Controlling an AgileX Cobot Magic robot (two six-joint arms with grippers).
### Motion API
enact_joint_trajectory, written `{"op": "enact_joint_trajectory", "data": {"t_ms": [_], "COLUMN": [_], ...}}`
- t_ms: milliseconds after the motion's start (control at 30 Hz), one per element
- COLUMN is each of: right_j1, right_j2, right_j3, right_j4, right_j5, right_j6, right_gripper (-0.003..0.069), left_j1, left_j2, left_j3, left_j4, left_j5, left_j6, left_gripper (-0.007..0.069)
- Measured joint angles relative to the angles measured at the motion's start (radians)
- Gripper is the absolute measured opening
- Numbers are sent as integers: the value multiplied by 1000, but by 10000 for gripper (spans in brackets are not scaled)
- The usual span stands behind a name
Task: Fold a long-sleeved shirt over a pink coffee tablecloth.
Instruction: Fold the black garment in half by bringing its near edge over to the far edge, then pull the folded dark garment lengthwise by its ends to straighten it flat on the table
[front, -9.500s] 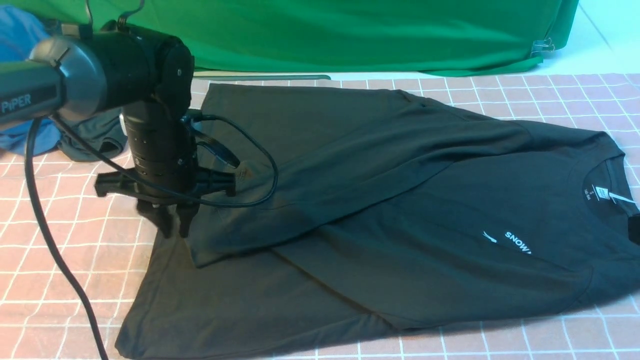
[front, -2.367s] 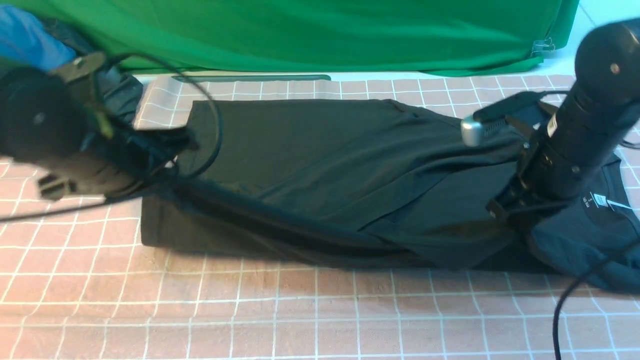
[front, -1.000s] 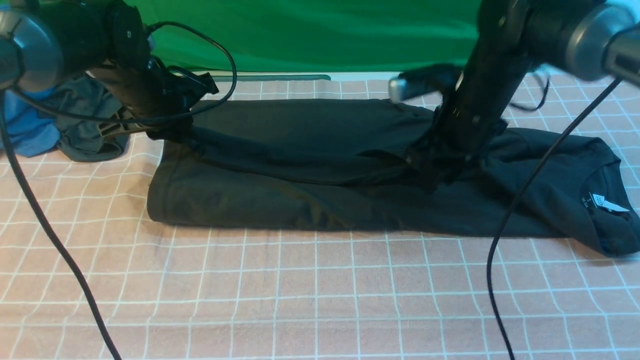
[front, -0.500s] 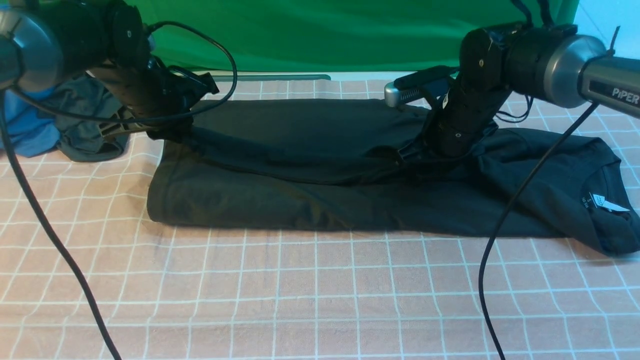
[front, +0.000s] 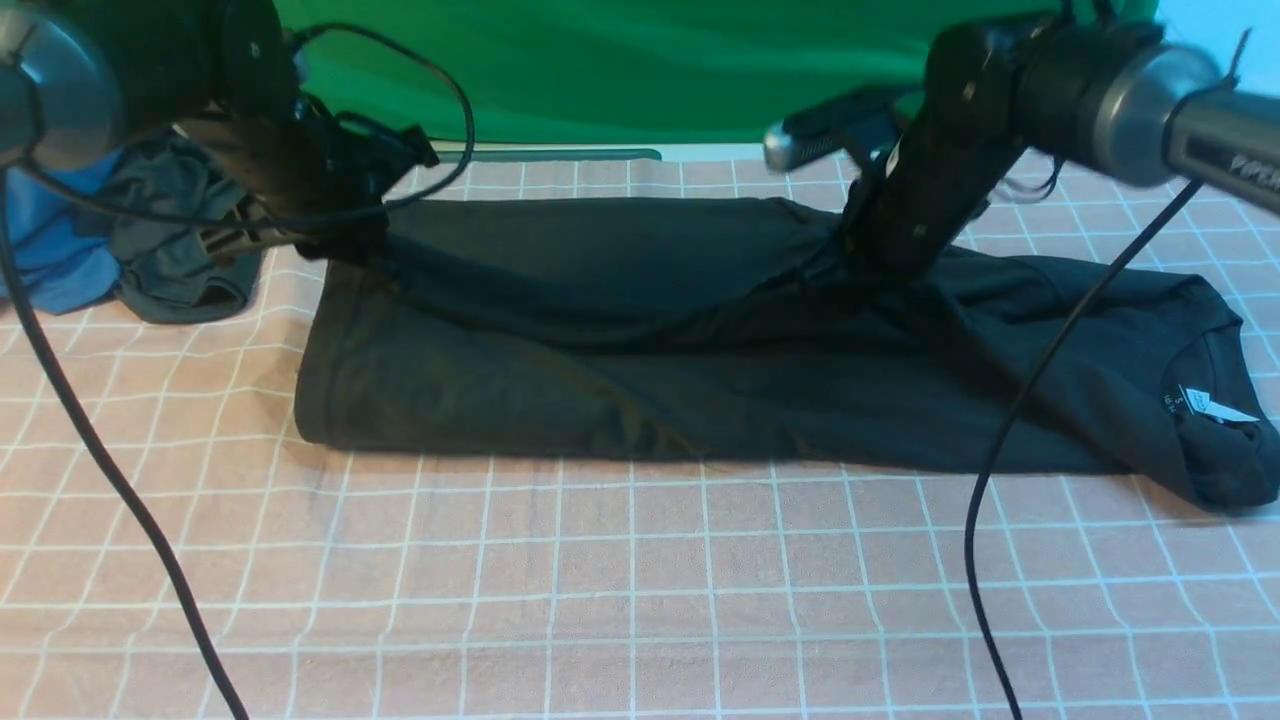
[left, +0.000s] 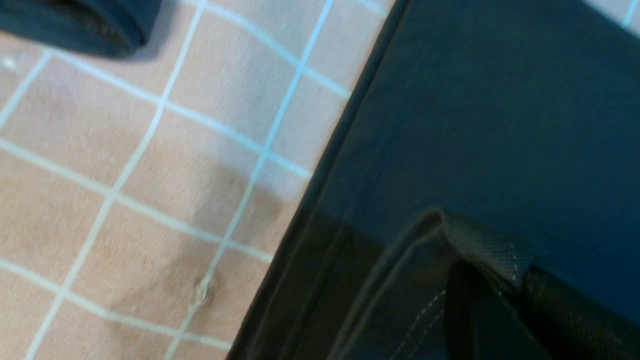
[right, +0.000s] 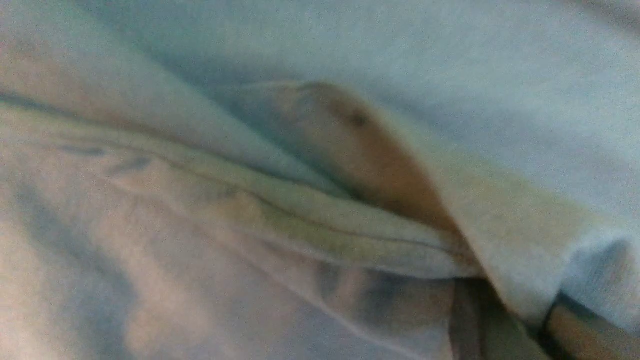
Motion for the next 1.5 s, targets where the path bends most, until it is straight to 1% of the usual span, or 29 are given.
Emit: {"op": "enact_joint_trajectory", "data": {"t_ms": [267,467,600,700,833,933,1000,1067,1100,1133,1167,1200,1267,1300,1333,1367,1400,1433,1467,1500], "right_j1": [-54,-60,-60,-60,-59,-59,-59,-59,-59,-59,-59,-60,-60,-60,-60,-60,-60,-60,-60,-66], "right_j2": [-3,-3,10,34,59,74,89,99,99,102,103,103,103,103,99,96,94,77,64,40], "right_j3": [-61,-62,-63,-63,-63,-63,-63,-63,-63,-63,-63,-63,-91,-103,-131,-156,-161,-201,-221,-254], "right_j4": [0,4,5,9,11,10,8,6,6,2,1,-1,-24,-32,-53,-61,-69,-107,-119,-134], "right_j5": [-13,-112,-173,-234,-307,-341,-363,-395,-399,-426,-445,-452,-447,-431,-373,-325,-311,-186,-117,0], "right_j6": [-35,-46,-46,-46,-46,-46,-46,-46,-46,-46,-47,-47,-47,-47,-47,-47,-47,-47,-47,-48], "right_gripper": [80,80,80,80,80,93,121,187,202,256,295,302,384,393,404,405,405,394,385,353], "left_j1": [0,4,37,66,75,75,75,75,75,77,79,79,80,80,80,80,80,80,80,79], "left_j2": [-1,9,41,73,106,125,143,156,157,162,163,163,163,163,162,160,160,152,149,140], "left_j3": [-64,-64,-65,-66,-66,-67,-71,-73,-73,-73,-74,-74,-97,-107,-133,-158,-163,-207,-222,-254], "left_j4": [19,33,27,15,-2,-21,-30,-29,-27,-23,-23,-23,-15,-11,-6,-5,-5,-12,-21,-49], "left_j5": [-19,-127,-194,-245,-303,-326,-355,-396,-400,-430,-454,-458,-473,-460,-417,-358,-344,-241,-177,-68], "left_j6": [-1,-17,-60,-65,-61,-48,-33,-31,-31,-31,-30,-30,-28,-27,-23,-20,-20,-7,12,72], "left_gripper": [48,48,48,48,48,50,57,97,108,144,187,195,309,332,377,407,412,438,444,441]}}
